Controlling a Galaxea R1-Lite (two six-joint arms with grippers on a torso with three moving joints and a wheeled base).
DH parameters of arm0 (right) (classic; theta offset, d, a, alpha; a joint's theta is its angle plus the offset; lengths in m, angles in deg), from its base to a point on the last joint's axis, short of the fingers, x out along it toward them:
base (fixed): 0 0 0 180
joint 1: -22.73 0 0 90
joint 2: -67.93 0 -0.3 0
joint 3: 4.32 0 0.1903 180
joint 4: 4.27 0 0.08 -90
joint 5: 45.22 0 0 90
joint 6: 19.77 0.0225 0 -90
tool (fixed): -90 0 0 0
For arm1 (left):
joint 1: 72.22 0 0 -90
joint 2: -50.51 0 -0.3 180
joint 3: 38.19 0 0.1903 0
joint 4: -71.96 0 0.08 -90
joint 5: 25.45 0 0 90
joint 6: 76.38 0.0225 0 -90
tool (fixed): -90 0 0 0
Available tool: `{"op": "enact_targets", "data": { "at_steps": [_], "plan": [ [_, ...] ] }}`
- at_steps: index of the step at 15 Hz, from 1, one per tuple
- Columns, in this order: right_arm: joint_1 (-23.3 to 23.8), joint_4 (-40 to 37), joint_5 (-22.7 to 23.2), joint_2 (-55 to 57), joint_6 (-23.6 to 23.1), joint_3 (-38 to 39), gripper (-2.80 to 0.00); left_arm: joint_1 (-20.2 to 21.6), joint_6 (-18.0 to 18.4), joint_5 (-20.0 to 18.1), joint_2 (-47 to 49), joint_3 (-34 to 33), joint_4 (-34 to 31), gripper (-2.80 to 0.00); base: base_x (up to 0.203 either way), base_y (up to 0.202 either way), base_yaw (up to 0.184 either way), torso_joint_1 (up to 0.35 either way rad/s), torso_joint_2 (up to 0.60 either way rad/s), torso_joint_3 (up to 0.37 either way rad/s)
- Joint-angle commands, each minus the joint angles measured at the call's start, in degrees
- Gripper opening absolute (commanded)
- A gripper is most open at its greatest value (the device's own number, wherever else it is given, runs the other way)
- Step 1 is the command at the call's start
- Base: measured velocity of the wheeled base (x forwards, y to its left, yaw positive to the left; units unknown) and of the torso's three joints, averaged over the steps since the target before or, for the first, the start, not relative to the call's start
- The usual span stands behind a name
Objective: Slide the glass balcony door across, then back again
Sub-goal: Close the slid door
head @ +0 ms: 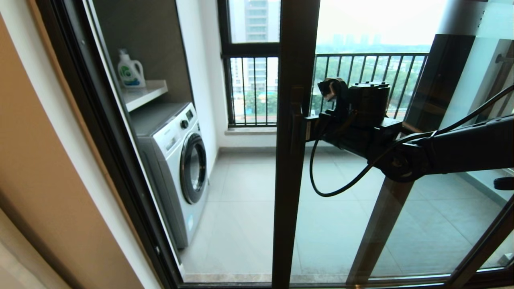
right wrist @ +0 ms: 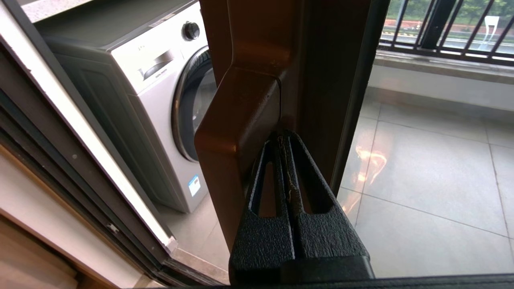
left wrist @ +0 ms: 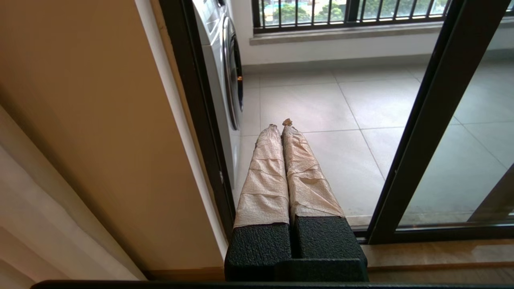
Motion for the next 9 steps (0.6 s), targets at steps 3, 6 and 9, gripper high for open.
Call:
{"op": "enact_targets", "data": {
  "at_steps": [3, 6, 9],
  "plan": [
    [-2.0, -1.0, -0.1, 1.7, 0.0, -1.8, -2.80, 0.0, 0.0, 0.0, 0.1, -0.1, 0.0, -2.80, 0.000, 0.000, 0.000, 0.000, 0.00, 0.000],
    [-2.8, -1.2, -0.1, 2.7, 0.1, -3.8, -2.80, 0.0, 0.0, 0.0, 0.1, -0.1, 0.0, -2.80, 0.000, 0.000, 0.000, 0.000, 0.00, 0.000],
    [-4.3, -2.2, -0.1, 3.1, 0.1, -4.7, -2.80, 0.0, 0.0, 0.0, 0.1, -0.1, 0.0, -2.80, 0.000, 0.000, 0.000, 0.000, 0.00, 0.000]
  ]
}}
